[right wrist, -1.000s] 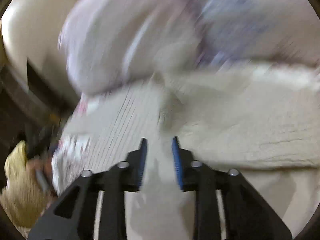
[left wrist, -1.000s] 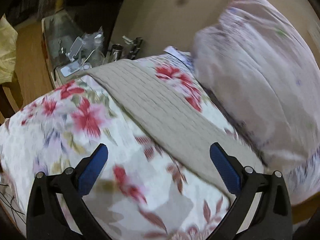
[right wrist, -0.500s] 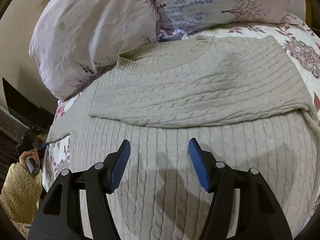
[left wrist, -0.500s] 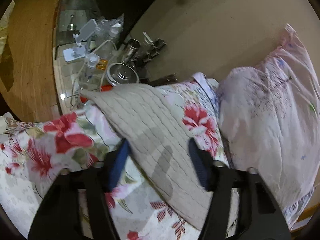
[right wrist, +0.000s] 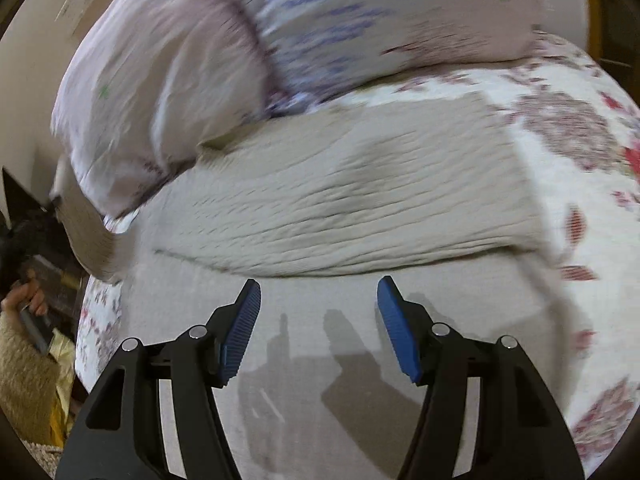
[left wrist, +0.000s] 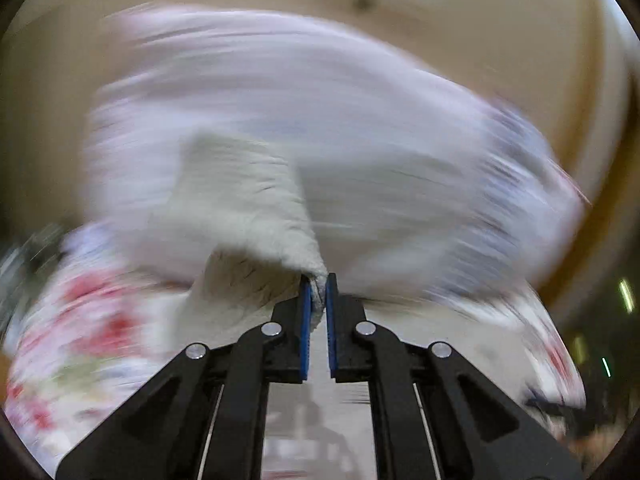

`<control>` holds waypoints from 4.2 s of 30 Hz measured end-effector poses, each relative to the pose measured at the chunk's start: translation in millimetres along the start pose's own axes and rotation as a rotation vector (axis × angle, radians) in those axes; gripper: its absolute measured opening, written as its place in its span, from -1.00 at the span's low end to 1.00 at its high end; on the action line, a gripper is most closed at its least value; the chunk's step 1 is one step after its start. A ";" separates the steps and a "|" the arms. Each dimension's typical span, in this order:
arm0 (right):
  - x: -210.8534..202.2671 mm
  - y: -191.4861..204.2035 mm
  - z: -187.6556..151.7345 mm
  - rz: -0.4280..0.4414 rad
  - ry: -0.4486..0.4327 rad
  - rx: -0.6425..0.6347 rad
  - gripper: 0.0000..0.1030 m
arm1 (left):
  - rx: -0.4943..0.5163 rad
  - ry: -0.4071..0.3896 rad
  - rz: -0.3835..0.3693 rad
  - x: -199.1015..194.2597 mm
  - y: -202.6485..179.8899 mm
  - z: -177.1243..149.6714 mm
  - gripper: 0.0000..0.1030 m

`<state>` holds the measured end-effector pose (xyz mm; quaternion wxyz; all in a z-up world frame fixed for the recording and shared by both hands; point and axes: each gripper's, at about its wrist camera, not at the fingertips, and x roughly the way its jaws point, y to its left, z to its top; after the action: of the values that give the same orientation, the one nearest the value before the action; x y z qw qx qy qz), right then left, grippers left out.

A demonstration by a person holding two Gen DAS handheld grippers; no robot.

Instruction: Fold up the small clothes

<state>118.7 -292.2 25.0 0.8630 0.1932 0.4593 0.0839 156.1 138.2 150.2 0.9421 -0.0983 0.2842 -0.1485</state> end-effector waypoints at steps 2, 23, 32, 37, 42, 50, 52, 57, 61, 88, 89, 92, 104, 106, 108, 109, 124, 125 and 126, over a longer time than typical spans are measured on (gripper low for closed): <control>-10.9 -21.5 1.6 -0.025 -0.017 0.023 0.22 | 0.114 0.092 -0.122 34.0 -74.5 -11.6 -0.74; -75.3 -127.0 -133.4 0.308 0.288 0.346 -0.66 | -0.287 0.509 0.110 -81.4 5.5 -215.0 -0.20; -72.0 -106.8 -124.1 0.486 0.272 0.345 -0.83 | -0.478 0.575 -0.052 -71.2 -25.8 -236.2 -0.81; -75.2 -94.0 -52.0 0.551 0.089 0.303 -0.84 | -0.443 0.426 -0.127 -42.4 -20.9 -169.4 -0.85; -50.4 -79.8 57.4 0.527 -0.110 0.258 -0.84 | -0.355 0.177 -0.089 15.8 -1.4 -55.8 -0.86; 27.6 -88.5 131.7 0.282 -0.081 0.397 0.32 | -0.330 0.267 0.096 102.0 25.7 -13.8 0.30; 22.9 -85.2 119.3 0.297 -0.091 0.353 0.44 | -0.313 0.280 0.088 95.2 35.5 -26.0 0.43; 24.0 -97.3 87.7 0.240 -0.044 0.343 0.45 | -0.384 0.412 0.049 106.1 70.3 -58.4 0.24; 22.9 -106.2 72.2 0.249 -0.037 0.381 0.45 | -0.476 0.469 -0.047 125.0 72.8 -82.4 -0.20; -10.5 -189.5 123.2 0.320 0.037 0.365 0.65 | -0.502 0.328 -0.423 195.5 -183.8 -40.4 0.51; -4.6 -188.4 123.4 0.327 0.063 0.357 0.65 | -0.439 0.340 -0.298 190.6 -171.7 -43.7 0.51; 19.9 -179.8 123.7 0.351 0.156 0.350 0.65 | -0.404 0.432 -0.143 190.4 -149.4 -63.2 0.52; 35.6 -128.1 130.1 0.194 0.122 0.121 -0.85 | -0.330 0.511 -0.078 206.8 -156.9 -89.8 0.55; 24.0 -131.9 134.0 0.118 0.041 0.124 -0.86 | -0.320 0.515 -0.075 197.8 -149.2 -92.4 0.58; 24.2 -150.2 137.9 0.083 0.036 0.209 -0.86 | -0.310 0.520 -0.068 205.5 -153.9 -90.4 0.65; 31.2 -153.7 137.7 0.086 0.082 0.201 -0.85 | -0.297 0.532 -0.070 211.5 -157.7 -90.9 0.66; 38.7 -154.2 96.3 0.332 0.213 0.294 -0.43 | -0.344 0.505 -0.198 246.2 -170.7 -103.2 -0.16; 33.8 -147.5 95.7 0.354 0.191 0.289 -0.46 | -0.350 0.497 -0.224 240.5 -166.3 -100.1 -0.21; 30.6 -138.9 96.7 0.370 0.173 0.273 -0.47 | -0.347 0.487 -0.259 232.5 -161.3 -95.5 -0.27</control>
<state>211.2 -433.7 -6.7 0.7564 0.3810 0.4951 0.1939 250.7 -100.5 -2.3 0.7889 -0.2542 0.5075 -0.2355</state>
